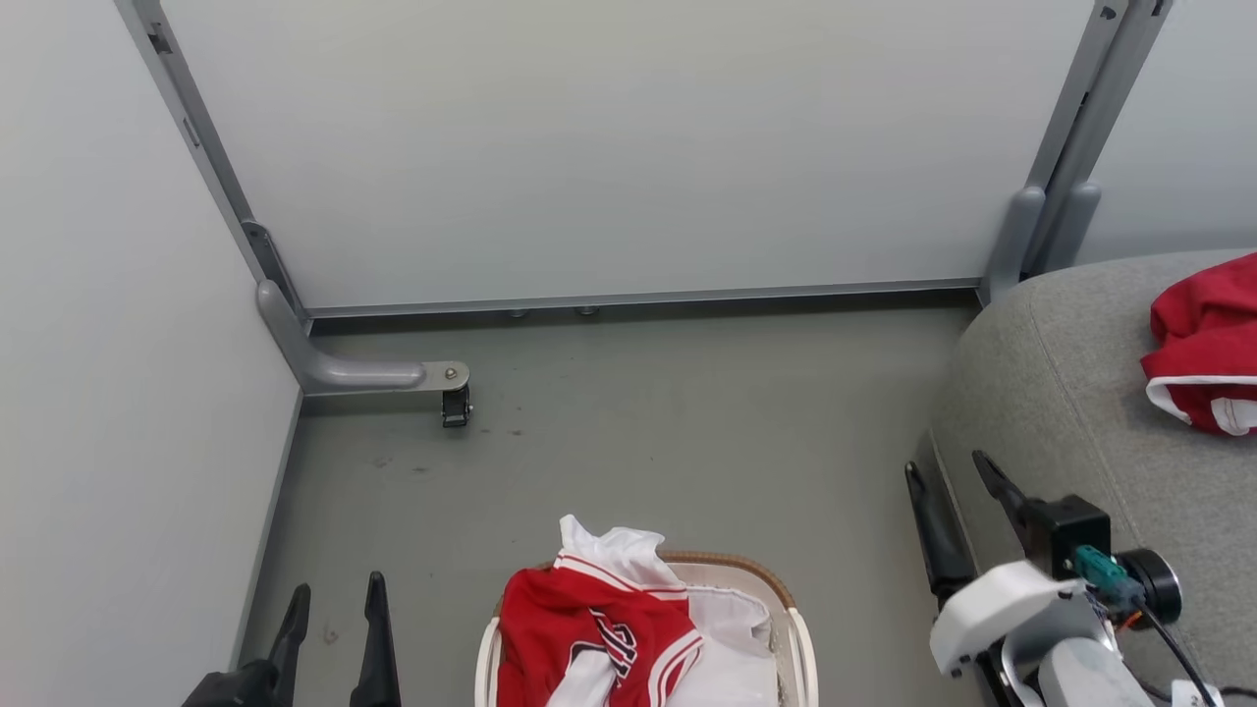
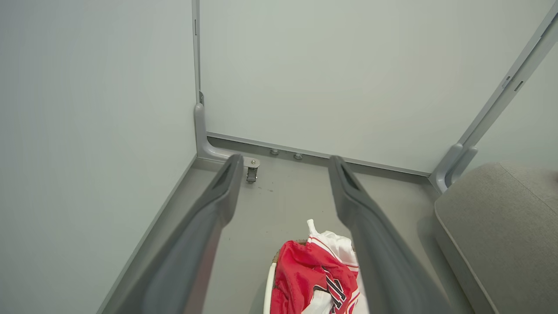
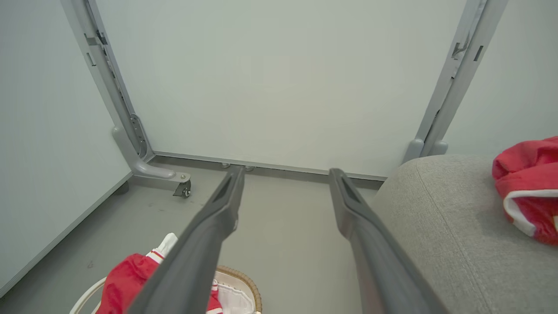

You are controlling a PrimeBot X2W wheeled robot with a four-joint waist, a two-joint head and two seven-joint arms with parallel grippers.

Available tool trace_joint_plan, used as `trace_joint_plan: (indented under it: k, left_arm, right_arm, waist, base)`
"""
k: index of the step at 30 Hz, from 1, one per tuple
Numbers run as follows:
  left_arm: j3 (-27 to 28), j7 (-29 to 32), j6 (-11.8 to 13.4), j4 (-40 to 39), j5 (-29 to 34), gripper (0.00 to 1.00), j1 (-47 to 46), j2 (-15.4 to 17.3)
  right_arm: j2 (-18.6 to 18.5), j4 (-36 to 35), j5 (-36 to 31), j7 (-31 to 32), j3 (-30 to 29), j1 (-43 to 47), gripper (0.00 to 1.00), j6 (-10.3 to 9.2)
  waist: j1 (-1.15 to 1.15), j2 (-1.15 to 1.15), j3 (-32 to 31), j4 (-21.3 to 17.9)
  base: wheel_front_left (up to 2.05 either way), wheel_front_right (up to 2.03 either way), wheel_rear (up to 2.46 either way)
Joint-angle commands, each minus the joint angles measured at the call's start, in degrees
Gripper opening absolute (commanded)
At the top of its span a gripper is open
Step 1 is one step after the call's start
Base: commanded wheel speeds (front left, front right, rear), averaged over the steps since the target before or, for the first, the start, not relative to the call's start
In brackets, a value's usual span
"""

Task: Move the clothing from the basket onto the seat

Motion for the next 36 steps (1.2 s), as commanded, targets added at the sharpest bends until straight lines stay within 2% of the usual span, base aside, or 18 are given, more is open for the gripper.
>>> trace_joint_plan:
  k: [1,4,9,36]
  left_arm:
    - [0.14,-0.02,-0.34,0.08,0.95,1.0,0.49,-0.48]
    - [0.49,-0.03,-1.0,0.69,1.86,1.0,0.18,-0.93]
    - [0.81,-0.03,-1.9,1.89,3.12,1.0,0.55,-1.62]
    - [3.34,-0.03,-4.06,3.59,5.99,1.0,0.27,-3.33]
  right_arm:
    - [-0.33,-0.96,1.07,-0.13,-0.41,1.92,1.0,-0.08]
    - [-0.31,-2.8,3.8,-0.13,-1.06,5.13,1.0,-0.08]
    - [-0.3,-3.64,4.53,-0.12,0.54,7.6,1.0,-0.08]
    - [-0.28,-4.26,5.1,-0.12,0.19,7.75,1.0,-0.08]
  waist:
    - [0.01,0.0,-0.53,0.43]
    - [0.01,0.0,-1.01,0.51]
    - [0.01,0.0,-1.49,-0.1]
    - [0.01,0.0,-1.07,-0.67]
  base:
    - [0.0,0.0,0.0]
    - [0.0,0.0,0.0]
    - [0.0,0.0,0.0]
    - [0.0,0.0,0.0]
